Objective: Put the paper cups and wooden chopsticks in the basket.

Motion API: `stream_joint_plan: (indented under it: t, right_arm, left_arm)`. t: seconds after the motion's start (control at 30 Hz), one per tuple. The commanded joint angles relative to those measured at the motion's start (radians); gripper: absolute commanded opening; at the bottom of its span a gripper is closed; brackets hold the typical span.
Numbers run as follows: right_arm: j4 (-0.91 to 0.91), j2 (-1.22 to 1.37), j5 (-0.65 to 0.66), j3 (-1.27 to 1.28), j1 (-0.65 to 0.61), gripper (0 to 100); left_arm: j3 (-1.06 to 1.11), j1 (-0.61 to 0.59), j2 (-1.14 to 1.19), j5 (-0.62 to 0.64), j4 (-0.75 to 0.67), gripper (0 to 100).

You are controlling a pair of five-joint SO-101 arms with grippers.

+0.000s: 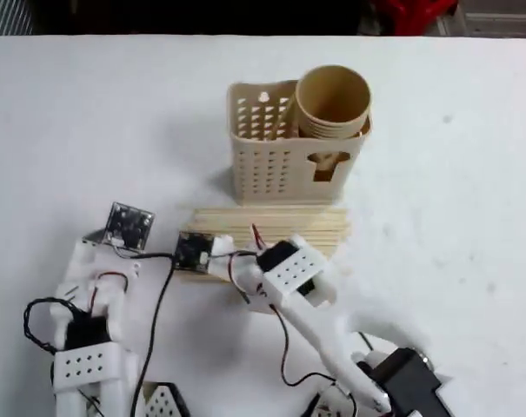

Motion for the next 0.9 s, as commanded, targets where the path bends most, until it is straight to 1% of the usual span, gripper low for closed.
stream_joint_plan:
  t: [0.0, 0.2, 0.23, 0.43, 0.6, 0.73, 0.87]
  right_arm:
    - [-0.053, -0.027, -0.025, 0.006, 0.045, 16.2]
    - [-0.064, -0.027, -0.037, 0.006, 0.073, 16.2]
    - [-0.064, -0.027, -0.055, 0.005, 0.074, 16.1]
    - [-0.079, -0.018, -0.066, 0.005, 0.077, 13.0]
    - [-0.105, 0.124, -0.064, -0.046, 0.076, 12.7]
    - [-0.062, 0.173, -0.064, -0.104, 0.081, 12.2]
    - [-0.054, 0.173, -0.066, -0.106, 0.081, 6.1]
  left_arm:
    - [-0.003, 0.016, -0.015, -0.006, 0.003, 10]
    - [-0.003, 0.016, -0.015, -0.006, 0.003, 10]
    - [-0.003, 0.016, -0.015, -0.006, 0.003, 10]
    - [-0.003, 0.016, -0.015, -0.006, 0.003, 10]
    - [-0.003, 0.016, -0.015, -0.006, 0.003, 10]
    - [-0.003, 0.016, -0.015, -0.006, 0.003, 10]
    - [-0.003, 0.016, -0.015, -0.006, 0.003, 10]
